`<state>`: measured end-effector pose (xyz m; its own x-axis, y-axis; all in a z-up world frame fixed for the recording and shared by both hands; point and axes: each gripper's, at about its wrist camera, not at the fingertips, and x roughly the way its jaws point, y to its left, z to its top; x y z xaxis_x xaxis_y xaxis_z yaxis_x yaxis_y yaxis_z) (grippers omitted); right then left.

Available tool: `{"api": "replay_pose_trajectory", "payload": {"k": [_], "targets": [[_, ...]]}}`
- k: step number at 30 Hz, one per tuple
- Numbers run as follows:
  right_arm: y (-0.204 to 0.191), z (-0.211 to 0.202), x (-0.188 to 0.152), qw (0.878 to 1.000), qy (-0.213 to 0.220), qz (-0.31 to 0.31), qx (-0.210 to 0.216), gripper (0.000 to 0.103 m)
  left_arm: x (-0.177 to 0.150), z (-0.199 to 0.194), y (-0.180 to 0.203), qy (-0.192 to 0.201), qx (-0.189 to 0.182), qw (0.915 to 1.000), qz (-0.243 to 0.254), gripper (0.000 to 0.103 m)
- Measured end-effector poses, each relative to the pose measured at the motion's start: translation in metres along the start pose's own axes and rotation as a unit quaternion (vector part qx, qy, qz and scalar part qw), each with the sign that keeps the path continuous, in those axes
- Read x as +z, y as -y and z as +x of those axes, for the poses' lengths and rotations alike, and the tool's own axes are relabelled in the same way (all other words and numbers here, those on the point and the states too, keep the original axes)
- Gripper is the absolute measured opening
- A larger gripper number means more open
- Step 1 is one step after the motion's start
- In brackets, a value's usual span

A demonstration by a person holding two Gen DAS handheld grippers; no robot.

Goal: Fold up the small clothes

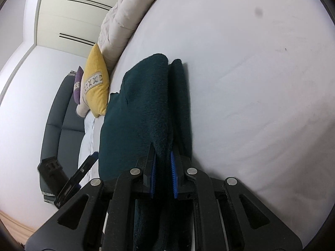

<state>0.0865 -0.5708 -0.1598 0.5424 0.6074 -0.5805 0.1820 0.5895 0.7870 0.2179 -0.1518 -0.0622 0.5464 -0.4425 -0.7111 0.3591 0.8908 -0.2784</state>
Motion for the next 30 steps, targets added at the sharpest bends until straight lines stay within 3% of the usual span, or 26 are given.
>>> {"api": "replay_pose_trajectory", "payload": {"k": [8, 13, 15, 16, 17, 18, 21, 24, 26, 28, 30], "targets": [[-0.007, 0.004, 0.011, 1.0, -0.008, -0.011, -0.02, 0.01, 0.006, 0.008, 0.022, 0.016, -0.028, 0.9988, 0.035, 0.064], [0.004, -0.002, 0.011, 1.0, -0.015, 0.017, 0.017, 0.01, 0.001, 0.042, 0.038, -0.029, 0.001, 0.9971, 0.071, 0.066], [0.003, -0.015, 0.011, 1.0, -0.009, 0.026, 0.0, 0.017, 0.0, 0.041, 0.037, -0.027, 0.001, 0.9968, 0.075, 0.067], [-0.003, -0.022, 0.01, 0.999, 0.0, 0.02, -0.026, 0.028, 0.0, 0.041, 0.036, -0.028, 0.0, 0.9968, 0.075, 0.067], [-0.011, -0.029, 0.008, 0.999, 0.011, 0.007, -0.049, 0.028, 0.0, 0.039, 0.035, -0.028, -0.001, 0.997, 0.073, 0.067], [-0.023, -0.037, 0.004, 0.998, 0.022, -0.012, -0.054, 0.028, 0.0, 0.038, 0.034, -0.028, -0.003, 0.9971, 0.07, 0.067], [-0.063, -0.052, -0.012, 0.999, 0.022, -0.046, 0.011, 0.028, -0.001, 0.037, 0.033, -0.026, -0.002, 0.9973, 0.069, 0.067], [-0.084, -0.042, -0.024, 0.996, -0.006, -0.06, 0.062, 0.028, -0.002, 0.036, 0.035, -0.028, 0.006, 0.9971, 0.071, 0.067], [-0.08, -0.028, -0.029, 0.997, -0.025, -0.05, 0.061, 0.028, -0.002, 0.035, 0.034, -0.029, 0.007, 0.9971, 0.07, 0.067], [-0.063, -0.007, -0.034, 0.998, -0.052, -0.032, 0.032, 0.028, -0.003, 0.036, 0.035, -0.029, 0.008, 0.9971, 0.07, 0.067], [-0.038, 0.002, -0.043, 0.998, -0.059, -0.022, 0.007, 0.011, -0.003, 0.034, 0.036, -0.03, 0.008, 0.9971, 0.07, 0.067]]}}
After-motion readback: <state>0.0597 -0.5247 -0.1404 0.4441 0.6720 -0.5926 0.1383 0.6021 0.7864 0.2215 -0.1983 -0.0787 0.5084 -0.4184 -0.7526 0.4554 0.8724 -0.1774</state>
